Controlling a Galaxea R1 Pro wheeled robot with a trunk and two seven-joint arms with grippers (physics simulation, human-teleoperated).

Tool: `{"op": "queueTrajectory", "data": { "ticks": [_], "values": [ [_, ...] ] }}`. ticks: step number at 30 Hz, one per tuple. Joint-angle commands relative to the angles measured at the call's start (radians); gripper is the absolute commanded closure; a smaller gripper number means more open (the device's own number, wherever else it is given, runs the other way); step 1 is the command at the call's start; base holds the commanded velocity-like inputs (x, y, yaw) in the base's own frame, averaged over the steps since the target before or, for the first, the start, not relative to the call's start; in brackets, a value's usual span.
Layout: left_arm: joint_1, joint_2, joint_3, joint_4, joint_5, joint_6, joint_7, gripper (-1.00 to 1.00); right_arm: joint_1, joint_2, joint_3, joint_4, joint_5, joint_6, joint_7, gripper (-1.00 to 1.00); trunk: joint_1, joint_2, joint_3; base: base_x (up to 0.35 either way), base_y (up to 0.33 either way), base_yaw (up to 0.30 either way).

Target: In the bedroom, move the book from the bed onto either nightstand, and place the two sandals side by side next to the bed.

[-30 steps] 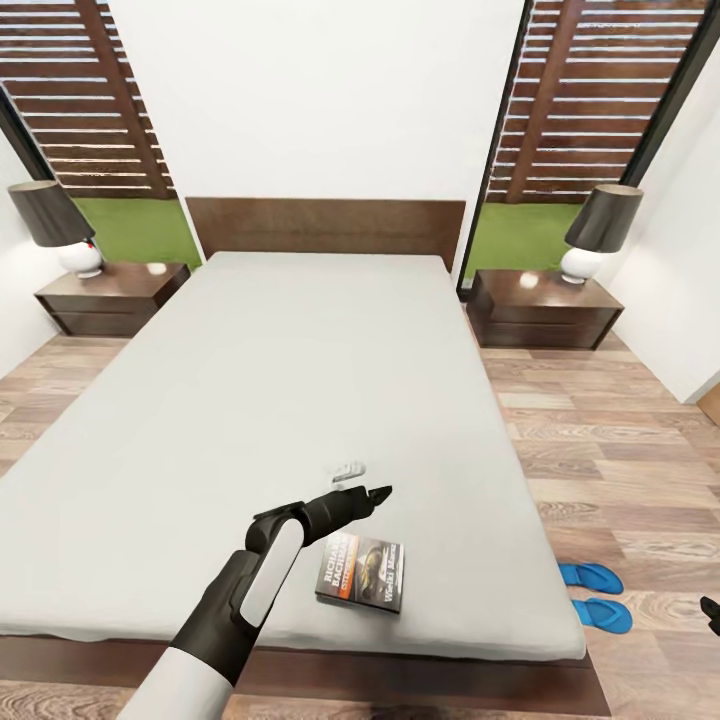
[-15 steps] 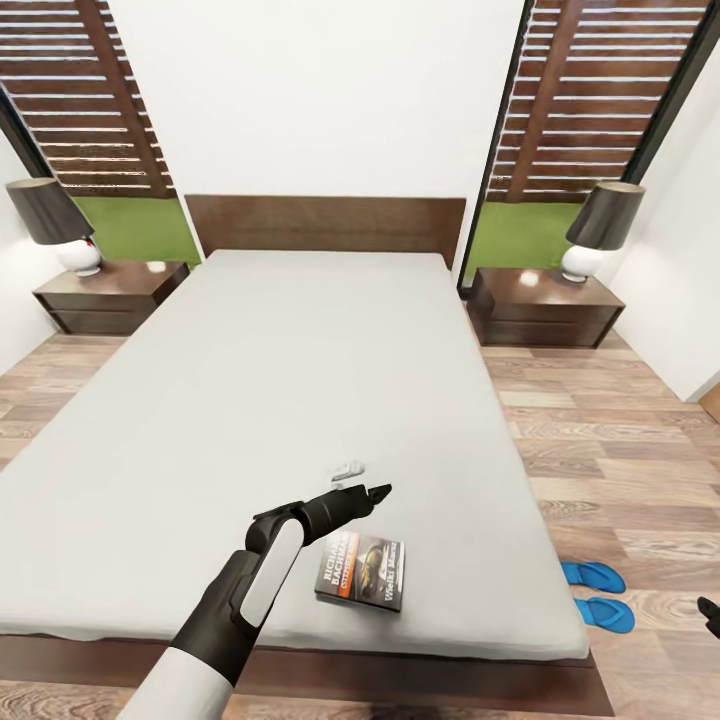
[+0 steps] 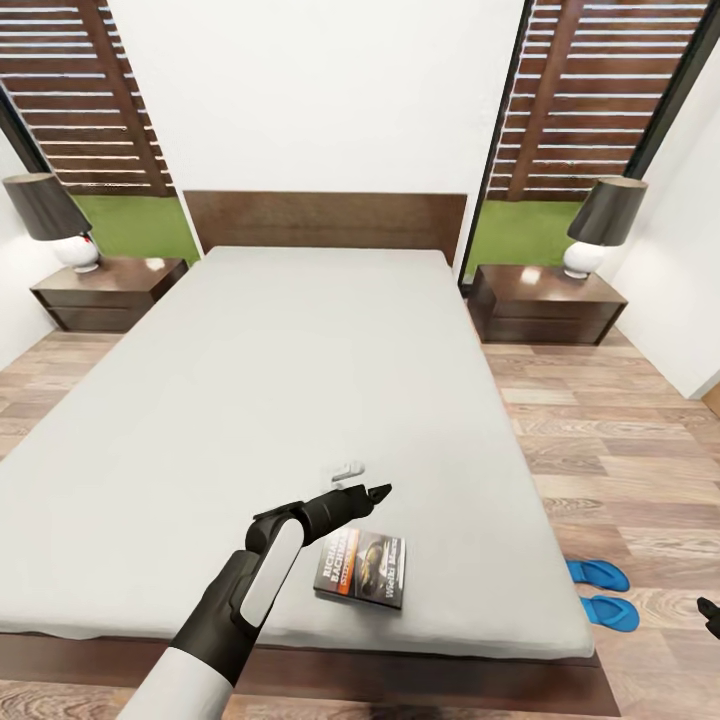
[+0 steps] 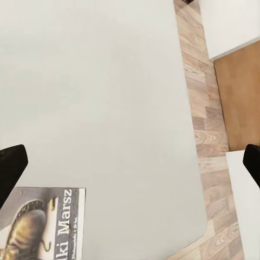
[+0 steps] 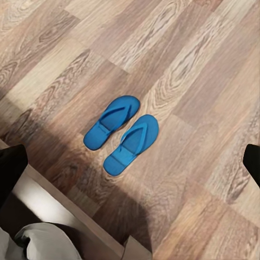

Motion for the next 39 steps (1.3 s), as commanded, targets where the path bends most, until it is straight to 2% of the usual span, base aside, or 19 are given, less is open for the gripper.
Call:
{"op": "queueTrajectory", "data": {
  "ticks": [1,39],
  "values": [
    [0.0,0.0,0.001,0.0,0.001,0.005,-0.002,-1.0,-0.001,0.0,-0.003,0.001,-0.01,-0.001,0.006,-1.0,0.004,-0.008,-0.004,0.0,0.0,0.0],
    [0.0,0.0,0.001,0.0,0.002,0.005,-0.002,-1.0,-0.001,0.0,-0.003,0.002,-0.01,-0.001,0.006,-1.0,0.15,-0.274,-0.123,0.0,0.0,0.0]
  ]
}}
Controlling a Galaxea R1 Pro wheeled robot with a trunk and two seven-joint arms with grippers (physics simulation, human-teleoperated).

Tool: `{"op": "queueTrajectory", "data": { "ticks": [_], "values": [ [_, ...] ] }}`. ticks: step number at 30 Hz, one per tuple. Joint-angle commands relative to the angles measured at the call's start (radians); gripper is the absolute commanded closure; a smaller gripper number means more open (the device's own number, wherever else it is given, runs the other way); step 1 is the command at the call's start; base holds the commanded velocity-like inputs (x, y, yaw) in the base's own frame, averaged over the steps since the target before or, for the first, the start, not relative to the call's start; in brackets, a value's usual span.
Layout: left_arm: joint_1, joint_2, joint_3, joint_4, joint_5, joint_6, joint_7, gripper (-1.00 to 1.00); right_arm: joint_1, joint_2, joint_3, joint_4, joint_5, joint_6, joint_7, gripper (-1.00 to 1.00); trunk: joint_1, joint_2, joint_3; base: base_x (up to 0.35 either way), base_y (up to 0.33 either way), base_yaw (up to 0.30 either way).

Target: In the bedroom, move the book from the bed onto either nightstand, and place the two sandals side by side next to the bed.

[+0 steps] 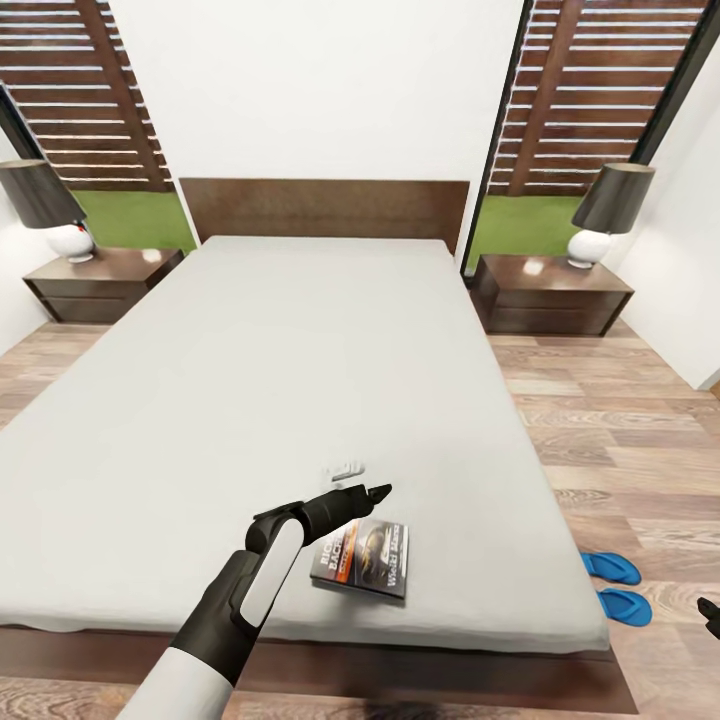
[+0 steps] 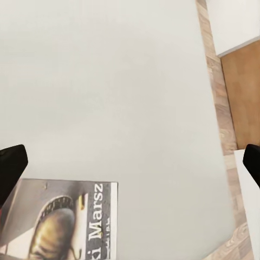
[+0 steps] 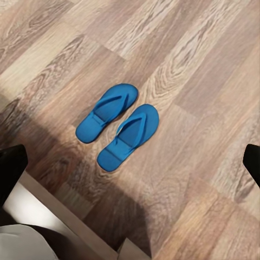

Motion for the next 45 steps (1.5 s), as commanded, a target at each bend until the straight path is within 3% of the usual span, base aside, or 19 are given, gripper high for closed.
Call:
{"op": "queueTrajectory", "data": {
  "ticks": [1,38,45],
  "values": [
    [0.0,0.0,0.001,0.0,0.001,0.005,-0.002,-1.0,-0.001,0.0,-0.003,0.001,-0.01,-0.001,0.006,-1.0,0.004,-0.008,-0.004,0.0,0.0,0.0],
    [0.0,0.0,0.001,-0.001,0.002,0.005,-0.005,-1.0,-0.001,0.001,-0.003,0.001,-0.01,-0.015,0.006,-1.0,0.011,-0.022,-0.01,0.03,0.0,0.0],
    [0.0,0.0,0.001,-0.001,0.002,0.005,-0.005,-1.0,-0.001,0.001,-0.003,0.001,-0.01,-0.016,0.006,-1.0,0.038,-0.071,-0.032,0.0,0.0,0.0]
  ]
}}
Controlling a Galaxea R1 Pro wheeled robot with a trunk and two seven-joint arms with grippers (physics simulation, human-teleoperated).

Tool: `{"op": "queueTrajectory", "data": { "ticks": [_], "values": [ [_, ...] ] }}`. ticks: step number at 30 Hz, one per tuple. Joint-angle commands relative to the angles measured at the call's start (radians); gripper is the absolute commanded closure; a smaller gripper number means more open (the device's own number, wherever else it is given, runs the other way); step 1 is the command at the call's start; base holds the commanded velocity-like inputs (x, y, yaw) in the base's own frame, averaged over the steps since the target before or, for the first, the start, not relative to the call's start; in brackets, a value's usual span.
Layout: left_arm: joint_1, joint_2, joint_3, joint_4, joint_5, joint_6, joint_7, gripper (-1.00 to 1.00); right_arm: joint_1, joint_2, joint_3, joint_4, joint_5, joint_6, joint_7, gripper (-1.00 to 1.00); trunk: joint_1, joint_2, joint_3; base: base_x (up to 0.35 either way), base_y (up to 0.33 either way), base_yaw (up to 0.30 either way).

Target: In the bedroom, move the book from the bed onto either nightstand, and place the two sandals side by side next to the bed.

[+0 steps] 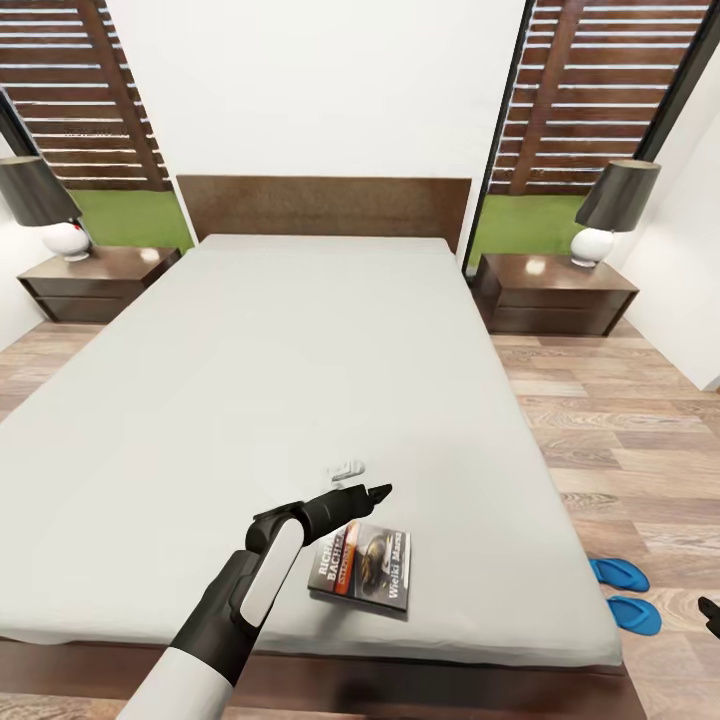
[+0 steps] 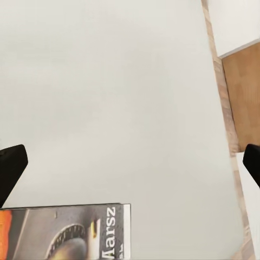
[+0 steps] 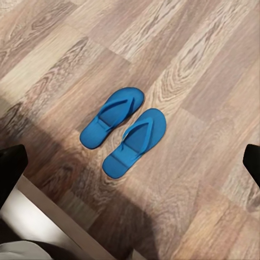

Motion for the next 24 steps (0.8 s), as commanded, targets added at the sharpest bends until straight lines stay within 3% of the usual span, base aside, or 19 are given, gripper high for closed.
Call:
{"op": "queueTrajectory", "data": {
  "ticks": [1,6,13,24],
  "values": [
    [0.0,0.0,0.001,0.0,0.001,0.005,-0.002,-1.0,-0.001,0.0,-0.002,0.002,-0.01,-0.002,0.007,-1.0,0.004,-0.008,-0.004,0.0,0.0,0.0],
    [0.0,0.0,0.001,-0.001,0.001,0.005,-0.002,-1.0,-0.001,0.0,-0.002,0.002,-0.01,-0.002,0.007,-1.0,0.023,-0.043,-0.02,0.0,0.0,0.0],
    [0.0,0.0,0.001,-0.001,0.001,0.005,-0.002,-1.0,-0.001,0.0,-0.002,0.003,-0.01,-0.002,0.007,-1.0,0.023,-0.043,-0.02,0.0,0.0,0.0],
    [0.0,0.0,0.001,0.0,0.001,0.005,-0.002,-1.0,-0.001,0.0,-0.002,0.003,-0.01,-0.002,0.007,-1.0,0.065,-0.12,-0.054,0.0,0.0,0.0]
  ]
}}
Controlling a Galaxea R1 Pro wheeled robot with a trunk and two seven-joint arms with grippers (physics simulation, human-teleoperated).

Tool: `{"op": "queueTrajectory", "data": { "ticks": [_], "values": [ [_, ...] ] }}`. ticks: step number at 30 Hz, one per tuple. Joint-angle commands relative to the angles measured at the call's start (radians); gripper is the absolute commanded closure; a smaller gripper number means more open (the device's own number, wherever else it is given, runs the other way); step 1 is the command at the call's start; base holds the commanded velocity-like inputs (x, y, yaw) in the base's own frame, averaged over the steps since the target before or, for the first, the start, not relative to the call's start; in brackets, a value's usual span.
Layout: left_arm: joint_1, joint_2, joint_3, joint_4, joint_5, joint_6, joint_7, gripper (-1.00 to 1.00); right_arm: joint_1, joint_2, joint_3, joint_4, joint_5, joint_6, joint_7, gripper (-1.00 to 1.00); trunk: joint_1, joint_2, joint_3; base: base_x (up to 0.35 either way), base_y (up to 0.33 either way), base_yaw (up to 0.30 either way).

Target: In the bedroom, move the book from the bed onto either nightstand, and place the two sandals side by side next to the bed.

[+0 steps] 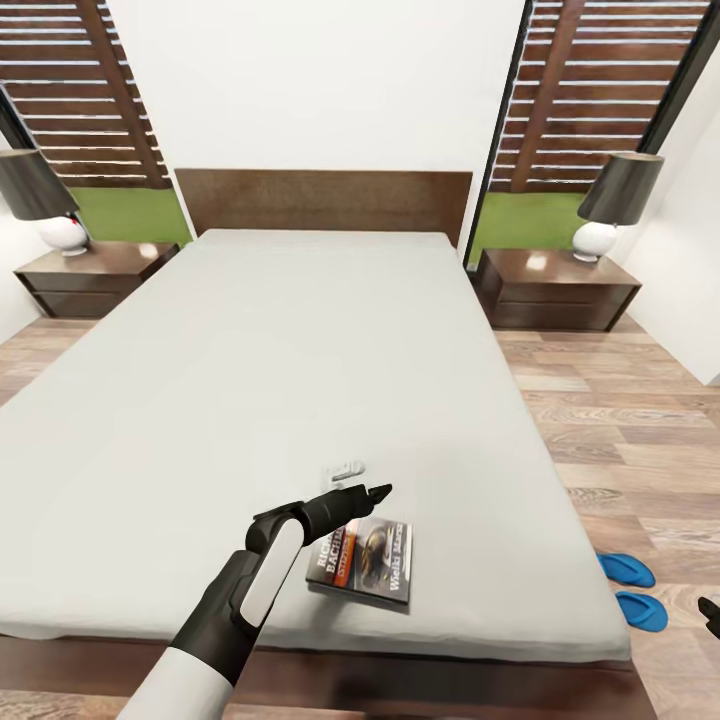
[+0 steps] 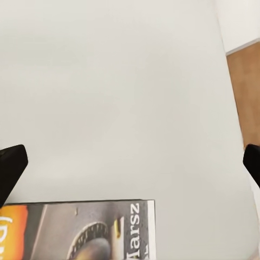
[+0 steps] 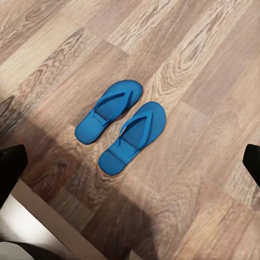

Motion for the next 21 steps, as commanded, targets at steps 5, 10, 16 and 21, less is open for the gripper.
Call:
{"op": "queueTrajectory", "data": {
  "ticks": [5,10,16,21],
  "values": [
    [0.0,0.0,0.001,0.0,0.001,0.005,-0.002,-1.0,-0.001,0.0,-0.002,0.002,-0.01,-0.002,0.007,-1.0,0.019,-0.036,-0.016,0.0,0.0,0.0],
    [0.0,0.0,0.001,0.0,0.001,0.005,-0.002,-1.0,-0.001,0.0,-0.002,0.002,-0.01,-0.002,0.007,-1.0,0.034,-0.064,-0.029,0.0,0.0,0.0],
    [0.0,0.0,0.001,-0.001,0.001,0.005,-0.002,-1.0,-0.001,0.0,-0.002,0.002,-0.01,-0.002,0.007,-1.0,0.034,-0.064,-0.029,0.0,0.0,0.0],
    [0.0,0.0,0.001,0.0,0.001,0.005,-0.002,-1.0,-0.001,0.0,-0.002,0.002,-0.01,-0.002,0.007,-1.0,0.034,-0.064,-0.029,0.0,0.0,0.0]
  ]
}}
